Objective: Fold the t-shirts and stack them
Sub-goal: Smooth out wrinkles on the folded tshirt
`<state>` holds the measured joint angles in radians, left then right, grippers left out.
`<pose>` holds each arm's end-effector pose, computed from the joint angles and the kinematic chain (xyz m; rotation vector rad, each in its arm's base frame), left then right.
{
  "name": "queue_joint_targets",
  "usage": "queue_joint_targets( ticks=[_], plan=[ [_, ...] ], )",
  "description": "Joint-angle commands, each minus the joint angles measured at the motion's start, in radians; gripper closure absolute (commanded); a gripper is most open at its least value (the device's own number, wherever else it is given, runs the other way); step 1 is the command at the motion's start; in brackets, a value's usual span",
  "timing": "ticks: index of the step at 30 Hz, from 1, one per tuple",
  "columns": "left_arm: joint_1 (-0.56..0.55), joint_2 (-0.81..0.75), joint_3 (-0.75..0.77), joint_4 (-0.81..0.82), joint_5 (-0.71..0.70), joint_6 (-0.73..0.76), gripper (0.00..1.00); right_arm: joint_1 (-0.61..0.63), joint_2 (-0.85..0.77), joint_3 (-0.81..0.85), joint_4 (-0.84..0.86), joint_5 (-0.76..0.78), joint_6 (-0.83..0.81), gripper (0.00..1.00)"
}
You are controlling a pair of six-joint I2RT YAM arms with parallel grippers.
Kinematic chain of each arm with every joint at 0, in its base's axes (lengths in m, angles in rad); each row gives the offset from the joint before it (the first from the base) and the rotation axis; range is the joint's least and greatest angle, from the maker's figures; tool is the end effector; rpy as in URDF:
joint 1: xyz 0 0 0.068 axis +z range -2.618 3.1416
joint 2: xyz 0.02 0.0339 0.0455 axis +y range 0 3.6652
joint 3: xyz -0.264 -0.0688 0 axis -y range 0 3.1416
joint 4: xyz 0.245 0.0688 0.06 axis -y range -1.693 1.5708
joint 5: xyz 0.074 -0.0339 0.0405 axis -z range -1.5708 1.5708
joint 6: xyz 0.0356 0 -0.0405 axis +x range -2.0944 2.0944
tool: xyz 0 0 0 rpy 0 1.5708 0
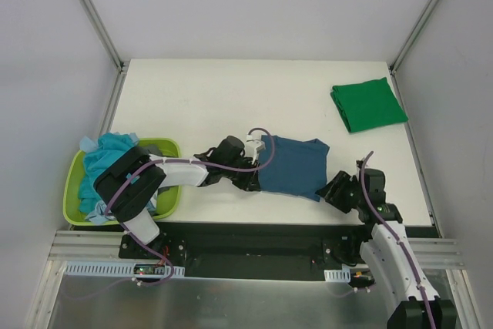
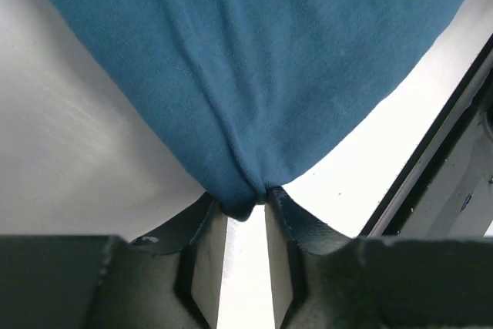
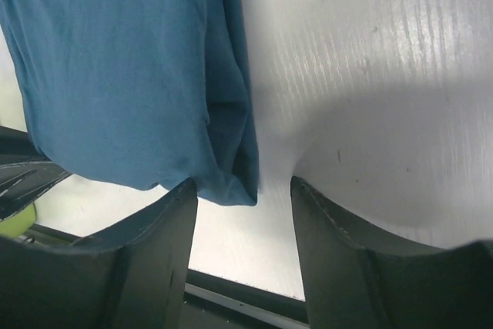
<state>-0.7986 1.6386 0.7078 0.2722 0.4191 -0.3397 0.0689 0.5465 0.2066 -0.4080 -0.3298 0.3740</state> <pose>0.2105 -0.2369 0.1510 0.7818 2.2572 -1.0538 0.1233 0.0201 0.1524 0.1876 2.3385 0.6041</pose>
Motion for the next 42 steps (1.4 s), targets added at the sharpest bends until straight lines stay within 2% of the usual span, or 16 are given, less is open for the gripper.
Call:
queue_joint_targets(
  ticks=[1, 6, 9, 16, 18, 20, 21, 25, 31, 37, 40, 42],
  plan=[
    [-0.005, 0.026, 0.004, 0.036, 0.003, 0.037, 0.77, -0.004, 0.032, -0.013, 0.052, -0.021, -0.055, 0.47],
    [-0.005, 0.038, 0.015, 0.036, -0.005, 0.039, 0.86, -0.003, 0.075, -0.03, 0.136, -0.093, -0.057, 0.5],
    [-0.004, 0.044, 0.021, 0.035, 0.001, 0.041, 1.0, -0.003, 0.121, -0.032, 0.166, -0.135, -0.055, 0.55],
    [-0.004, 0.036, 0.01, 0.038, -0.023, 0.027, 1.0, -0.001, 0.15, -0.044, 0.206, -0.18, -0.041, 0.7],
    [-0.004, 0.033, 0.006, 0.036, -0.037, 0.022, 1.0, -0.001, 0.138, -0.041, 0.198, -0.164, -0.041, 0.81],
    [-0.004, 0.021, -0.002, 0.016, -0.09, 0.008, 1.0, -0.001, 0.109, -0.03, 0.17, -0.146, -0.034, 0.98],
    [-0.005, 0.011, -0.004, -0.004, -0.129, 0.004, 1.0, -0.001, 0.087, -0.018, 0.14, -0.138, -0.041, 1.0],
    [-0.005, -0.069, -0.037, -0.028, -0.198, -0.004, 1.0, -0.003, 0.023, 0.068, -0.047, -0.054, -0.098, 0.99],
    [-0.004, -0.128, -0.065, -0.071, -0.168, -0.027, 1.0, -0.003, 0.021, 0.119, -0.159, -0.022, -0.133, 1.0],
    [-0.005, -0.128, -0.12, -0.111, -0.134, -0.119, 1.0, -0.003, 0.049, 0.102, -0.235, -0.02, -0.087, 1.0],
    [-0.017, -0.125, -0.139, -0.111, -0.117, -0.151, 1.0, -0.003, 0.041, 0.074, -0.233, -0.005, -0.043, 0.91],
    [-0.034, -0.12, -0.133, -0.111, -0.099, -0.154, 1.0, -0.001, 0.038, 0.07, -0.238, 0.0, -0.04, 0.74]
  ],
)
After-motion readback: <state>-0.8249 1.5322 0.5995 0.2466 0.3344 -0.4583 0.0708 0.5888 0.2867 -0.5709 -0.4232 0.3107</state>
